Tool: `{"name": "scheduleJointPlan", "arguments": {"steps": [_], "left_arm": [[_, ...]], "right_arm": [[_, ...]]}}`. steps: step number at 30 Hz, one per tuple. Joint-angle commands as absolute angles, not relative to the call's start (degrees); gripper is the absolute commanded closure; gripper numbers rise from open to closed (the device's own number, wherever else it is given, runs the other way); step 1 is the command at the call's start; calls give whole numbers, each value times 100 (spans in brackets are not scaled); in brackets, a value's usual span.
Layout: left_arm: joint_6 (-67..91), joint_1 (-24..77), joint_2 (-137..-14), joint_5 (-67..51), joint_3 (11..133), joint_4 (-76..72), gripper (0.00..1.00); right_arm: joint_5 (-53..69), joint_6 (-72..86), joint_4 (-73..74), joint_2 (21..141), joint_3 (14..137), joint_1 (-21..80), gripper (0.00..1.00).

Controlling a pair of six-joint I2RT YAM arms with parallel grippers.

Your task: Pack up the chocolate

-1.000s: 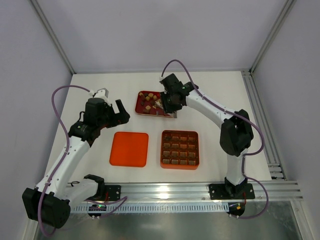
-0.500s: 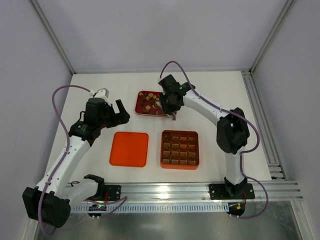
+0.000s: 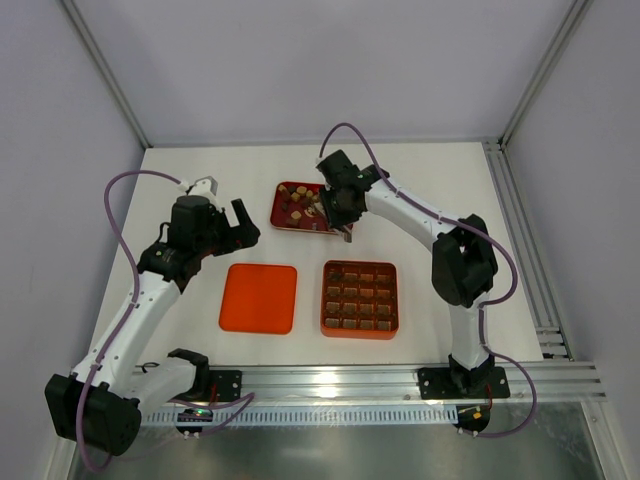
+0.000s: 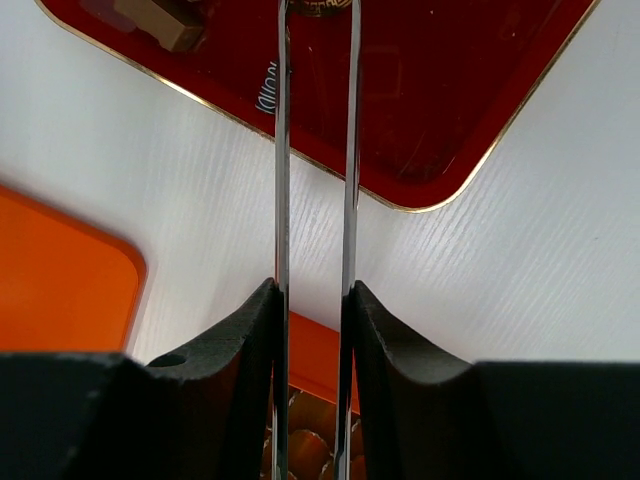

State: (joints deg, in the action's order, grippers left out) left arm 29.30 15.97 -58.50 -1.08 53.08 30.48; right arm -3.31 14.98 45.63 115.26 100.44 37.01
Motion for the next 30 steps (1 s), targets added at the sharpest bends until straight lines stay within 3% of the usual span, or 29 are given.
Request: {"name": "scheduleJointPlan", "arguments": {"steps": [1,21,30], "left_arm": [[2821,1582,-5827,-70,5309,2971,0],[2830,1582,-5818,-97,5309,2962,0],[2839,1582,-5810,-141,5300,2962,0]], "right_arm": [[-483,1441,4631,11145,10318,3727,69],[-545,1476,4851,10117,9932,3726,71],[-448,1573,5045,8669,8869,3727,71]]}}
